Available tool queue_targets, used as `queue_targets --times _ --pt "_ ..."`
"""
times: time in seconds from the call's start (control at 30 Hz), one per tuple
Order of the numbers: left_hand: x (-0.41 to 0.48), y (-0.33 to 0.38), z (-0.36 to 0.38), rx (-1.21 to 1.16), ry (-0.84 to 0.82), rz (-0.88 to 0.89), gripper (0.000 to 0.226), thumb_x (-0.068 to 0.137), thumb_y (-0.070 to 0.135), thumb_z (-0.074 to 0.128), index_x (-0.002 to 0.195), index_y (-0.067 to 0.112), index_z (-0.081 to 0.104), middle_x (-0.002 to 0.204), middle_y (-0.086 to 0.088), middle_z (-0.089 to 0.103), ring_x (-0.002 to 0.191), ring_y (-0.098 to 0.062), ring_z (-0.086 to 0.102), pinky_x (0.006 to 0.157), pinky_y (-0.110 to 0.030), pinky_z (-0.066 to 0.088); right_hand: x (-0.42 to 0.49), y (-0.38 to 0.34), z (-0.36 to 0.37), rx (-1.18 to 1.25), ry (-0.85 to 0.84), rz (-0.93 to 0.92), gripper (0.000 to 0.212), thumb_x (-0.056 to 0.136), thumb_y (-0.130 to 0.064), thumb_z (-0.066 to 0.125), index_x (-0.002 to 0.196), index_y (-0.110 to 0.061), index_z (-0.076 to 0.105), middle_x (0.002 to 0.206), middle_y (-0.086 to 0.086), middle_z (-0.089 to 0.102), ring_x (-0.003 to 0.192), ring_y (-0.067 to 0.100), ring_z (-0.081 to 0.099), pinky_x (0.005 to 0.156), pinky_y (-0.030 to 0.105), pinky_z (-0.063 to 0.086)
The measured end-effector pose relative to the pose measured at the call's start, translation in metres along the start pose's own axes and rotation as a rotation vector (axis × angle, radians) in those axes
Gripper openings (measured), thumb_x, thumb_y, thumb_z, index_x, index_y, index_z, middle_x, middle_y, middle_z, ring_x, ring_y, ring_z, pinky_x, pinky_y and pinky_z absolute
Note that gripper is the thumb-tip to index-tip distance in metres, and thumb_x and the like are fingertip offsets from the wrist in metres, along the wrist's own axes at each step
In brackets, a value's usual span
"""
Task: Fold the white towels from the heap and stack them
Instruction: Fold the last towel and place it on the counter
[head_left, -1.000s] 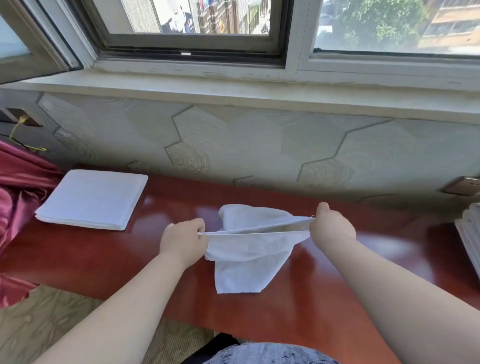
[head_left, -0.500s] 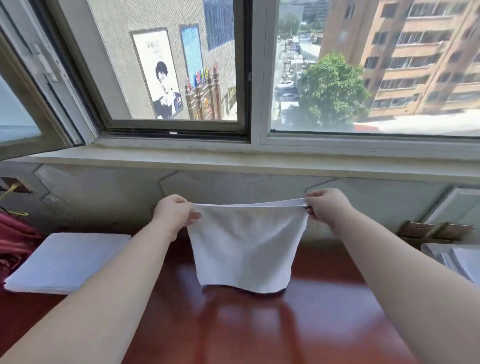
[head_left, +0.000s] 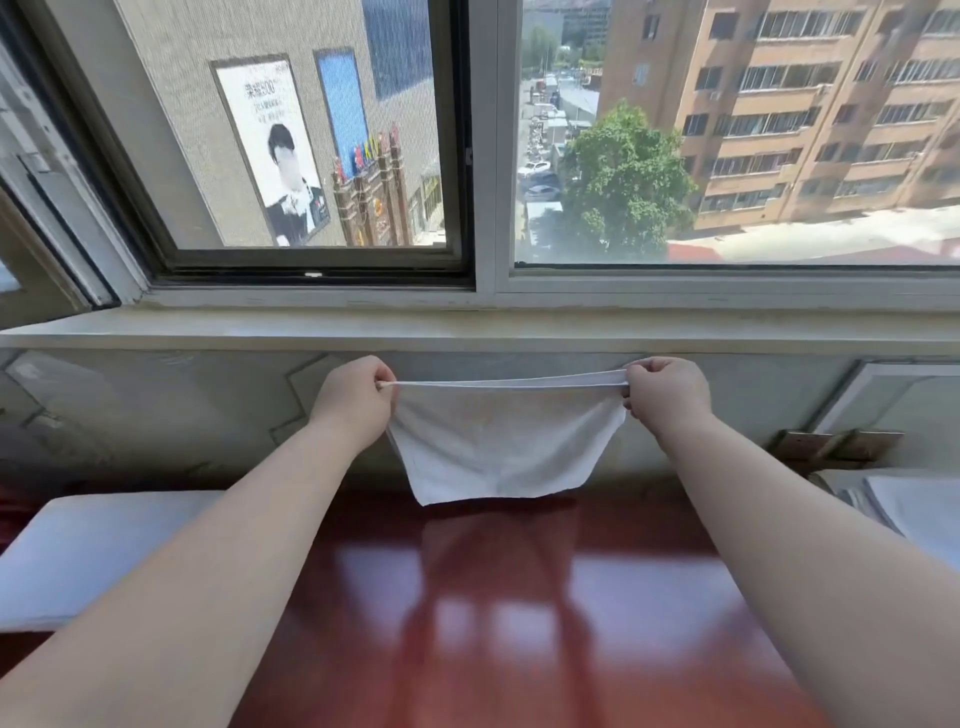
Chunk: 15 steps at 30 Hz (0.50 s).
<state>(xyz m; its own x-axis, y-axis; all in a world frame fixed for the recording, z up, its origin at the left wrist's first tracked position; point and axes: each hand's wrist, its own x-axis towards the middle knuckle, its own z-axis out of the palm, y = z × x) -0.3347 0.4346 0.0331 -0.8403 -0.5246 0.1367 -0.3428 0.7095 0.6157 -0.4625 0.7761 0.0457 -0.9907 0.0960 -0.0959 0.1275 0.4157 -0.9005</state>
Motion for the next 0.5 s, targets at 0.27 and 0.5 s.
queue_targets --times 0.27,0.5 --pt "0.034 -0.005 0.023 0.178 -0.111 0.116 0.013 0.1 0.015 0.053 0.091 0.022 0.057 0.101 0.002 0.058 0.093 -0.023 0.056 0.081 -0.043 0.05 0.026 0.018 0.021 0.061 0.012 0.125 0.022 0.093 -0.014 0.047 0.098 -0.013 0.068 0.075 0.011 0.076 0.057 0.018 0.071 0.077 0.042 0.065" --pt "0.058 0.001 0.035 0.127 -0.023 0.183 0.013 0.101 0.014 0.054 0.095 0.023 0.062 0.101 0.003 0.057 0.088 -0.019 0.056 0.072 -0.032 0.042 0.042 0.019 0.029 0.08 0.063 0.055 0.025 0.086 -0.02 0.047 0.09 -0.02 0.071 0.068 -0.002 0.076 0.078 0.018 0.077 0.085 0.048 0.063"
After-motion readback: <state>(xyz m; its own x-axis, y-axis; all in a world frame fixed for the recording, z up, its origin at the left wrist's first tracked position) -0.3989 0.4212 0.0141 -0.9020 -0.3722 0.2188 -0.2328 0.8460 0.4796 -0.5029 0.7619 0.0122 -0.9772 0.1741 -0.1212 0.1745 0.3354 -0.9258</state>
